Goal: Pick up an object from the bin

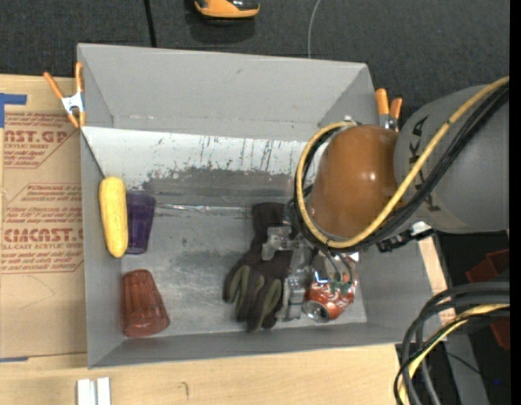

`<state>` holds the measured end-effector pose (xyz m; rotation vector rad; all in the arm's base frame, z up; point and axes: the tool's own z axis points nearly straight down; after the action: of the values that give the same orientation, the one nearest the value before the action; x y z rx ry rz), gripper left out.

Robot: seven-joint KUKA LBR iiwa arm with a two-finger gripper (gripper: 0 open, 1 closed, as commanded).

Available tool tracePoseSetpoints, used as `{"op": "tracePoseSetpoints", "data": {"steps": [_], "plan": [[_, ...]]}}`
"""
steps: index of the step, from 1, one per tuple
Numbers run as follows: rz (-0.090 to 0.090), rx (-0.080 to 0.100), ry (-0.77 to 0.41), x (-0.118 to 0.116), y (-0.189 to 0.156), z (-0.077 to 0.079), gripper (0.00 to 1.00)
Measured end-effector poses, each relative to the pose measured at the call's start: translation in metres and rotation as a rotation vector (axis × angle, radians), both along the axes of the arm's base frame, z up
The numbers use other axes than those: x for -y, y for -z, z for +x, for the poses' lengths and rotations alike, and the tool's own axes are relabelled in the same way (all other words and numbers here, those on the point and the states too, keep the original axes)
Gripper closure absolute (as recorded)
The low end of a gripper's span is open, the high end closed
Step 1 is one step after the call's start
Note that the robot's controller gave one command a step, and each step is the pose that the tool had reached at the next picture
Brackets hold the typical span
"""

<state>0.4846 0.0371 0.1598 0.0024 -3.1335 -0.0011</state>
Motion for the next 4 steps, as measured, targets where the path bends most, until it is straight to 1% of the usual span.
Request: {"op": "tracePoseSetpoints", "data": {"steps": [1,2,3,4], "plan": [[0.001,0.008,0.001,0.000,-0.004,0.002,0.00],[0.000,0.015,-0.148,0.001,0.016,0.017,0.00],[0.002,0.012,-0.545,-0.002,0.089,0.028,0.00],[0.004,0.005,-0.634,0.001,0.090,0.059,0.00]]}}
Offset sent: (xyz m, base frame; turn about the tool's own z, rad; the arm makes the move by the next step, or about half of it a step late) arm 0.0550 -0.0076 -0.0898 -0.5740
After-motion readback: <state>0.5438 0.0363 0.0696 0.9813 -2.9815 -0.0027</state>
